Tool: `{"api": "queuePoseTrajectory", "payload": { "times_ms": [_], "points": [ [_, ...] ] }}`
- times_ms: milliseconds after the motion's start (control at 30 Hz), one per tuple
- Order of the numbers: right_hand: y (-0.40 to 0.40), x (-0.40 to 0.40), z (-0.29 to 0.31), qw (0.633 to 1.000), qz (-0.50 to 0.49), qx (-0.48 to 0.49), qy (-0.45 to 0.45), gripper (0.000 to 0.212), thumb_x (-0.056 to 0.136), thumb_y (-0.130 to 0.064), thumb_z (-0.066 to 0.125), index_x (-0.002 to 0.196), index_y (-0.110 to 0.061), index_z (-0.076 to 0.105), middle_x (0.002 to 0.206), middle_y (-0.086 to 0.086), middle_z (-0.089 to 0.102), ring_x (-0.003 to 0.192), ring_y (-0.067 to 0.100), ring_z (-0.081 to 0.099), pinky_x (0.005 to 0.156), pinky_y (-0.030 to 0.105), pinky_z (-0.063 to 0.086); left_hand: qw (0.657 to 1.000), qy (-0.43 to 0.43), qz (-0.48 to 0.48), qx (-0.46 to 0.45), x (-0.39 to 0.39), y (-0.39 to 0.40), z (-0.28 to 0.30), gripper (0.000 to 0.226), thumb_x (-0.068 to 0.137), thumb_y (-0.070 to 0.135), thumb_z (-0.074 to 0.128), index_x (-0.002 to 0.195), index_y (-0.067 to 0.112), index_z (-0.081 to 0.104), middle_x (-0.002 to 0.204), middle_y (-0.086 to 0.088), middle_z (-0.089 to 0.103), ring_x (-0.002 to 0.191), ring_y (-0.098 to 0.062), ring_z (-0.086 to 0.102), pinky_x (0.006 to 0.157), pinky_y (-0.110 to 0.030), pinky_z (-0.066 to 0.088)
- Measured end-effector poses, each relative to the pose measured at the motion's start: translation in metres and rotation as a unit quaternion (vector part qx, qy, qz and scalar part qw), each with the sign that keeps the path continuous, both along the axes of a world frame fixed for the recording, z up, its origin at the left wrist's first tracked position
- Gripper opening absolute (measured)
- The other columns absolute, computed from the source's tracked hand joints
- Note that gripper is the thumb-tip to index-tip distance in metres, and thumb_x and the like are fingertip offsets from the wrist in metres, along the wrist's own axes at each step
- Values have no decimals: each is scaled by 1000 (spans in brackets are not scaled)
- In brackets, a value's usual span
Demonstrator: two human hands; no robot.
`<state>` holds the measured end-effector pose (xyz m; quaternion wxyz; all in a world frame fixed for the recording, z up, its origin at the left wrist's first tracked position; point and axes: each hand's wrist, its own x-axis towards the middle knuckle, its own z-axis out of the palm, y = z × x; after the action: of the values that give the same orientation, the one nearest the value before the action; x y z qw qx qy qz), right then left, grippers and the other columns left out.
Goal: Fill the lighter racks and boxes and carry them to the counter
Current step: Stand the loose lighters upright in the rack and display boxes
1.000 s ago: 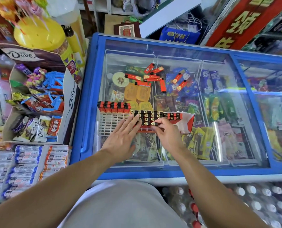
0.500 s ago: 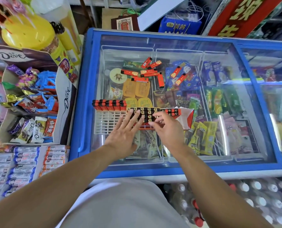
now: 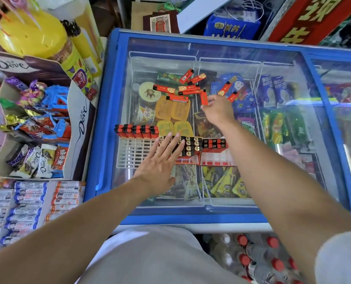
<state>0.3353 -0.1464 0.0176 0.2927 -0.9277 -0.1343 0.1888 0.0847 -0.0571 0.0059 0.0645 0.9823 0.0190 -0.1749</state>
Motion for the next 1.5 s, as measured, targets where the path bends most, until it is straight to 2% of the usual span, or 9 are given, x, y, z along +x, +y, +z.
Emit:
{"api": "queuePoseTrajectory", "payload": {
  "times_ms": [167,367,467,567,700,900,1000,1333,1500],
  "points": [
    [23,31,-23,997,-1,-81,6,31,95,-36,67,108,-8,67,92,4,66,94,27,67,71,28,44,1000,19,-9,0,-1,2,0,105,98,54,45,150,16,-38,156,-8,-46,145,-28,-42,124,-52,-11],
    [31,45,-17,988,-42,-137,60,50,95,-17,67,138,0,48,139,17,56,125,34,56,91,34,47,1000,22,-3,1,0,1,1,104,98,50,45,151,16,-37,156,-8,-47,144,-27,-43,123,-50,-16],
    [23,38,-3,992,-60,-89,67,49,94,-23,69,136,-5,52,137,13,58,123,30,57,89,33,46,1000,19,-2,1,0,0,1,104,98,51,45,151,16,-37,156,-9,-46,145,-28,-42,124,-51,-15],
    [5,17,13,992,-97,66,39,25,92,-27,71,111,-17,58,110,0,69,93,13,65,75,29,47,1000,26,-1,-9,-1,0,3,105,97,51,47,151,16,-37,156,-8,-47,144,-27,-43,124,-50,-15],
    [-36,-44,46,980,-55,183,52,37,92,-27,72,121,-22,50,101,-10,73,80,5,73,75,26,54,999,36,2,-19,0,-1,5,107,97,48,49,149,18,-39,155,-6,-49,143,-26,-44,124,-50,-14],
    [-86,-122,52,990,32,139,21,22,96,-44,62,108,-25,58,94,-16,70,84,-9,66,73,10,48,998,46,6,-39,1,-2,6,115,92,53,54,148,20,-42,154,-5,-50,143,-25,-44,124,-50,-14],
    [-99,-128,36,992,78,88,-32,27,91,-46,69,105,-23,69,96,-13,68,82,1,65,72,18,49,998,51,6,-45,2,-1,6,119,90,56,57,149,21,-40,155,-4,-48,143,-25,-44,124,-51,-13],
    [-93,-136,9,987,125,60,-81,22,85,-15,79,105,-19,70,100,-9,69,85,2,60,80,2,37,998,50,3,-38,3,0,5,126,88,60,61,147,22,-43,155,-4,-47,143,-25,-43,123,-49,-16],
    [-90,-138,-2,987,120,58,-90,15,85,-6,76,90,-18,68,91,-8,65,79,3,61,77,24,53,998,51,3,-34,2,-1,4,127,87,59,62,147,22,-43,154,-4,-49,142,-26,-44,123,-50,-16]
  ]
}}
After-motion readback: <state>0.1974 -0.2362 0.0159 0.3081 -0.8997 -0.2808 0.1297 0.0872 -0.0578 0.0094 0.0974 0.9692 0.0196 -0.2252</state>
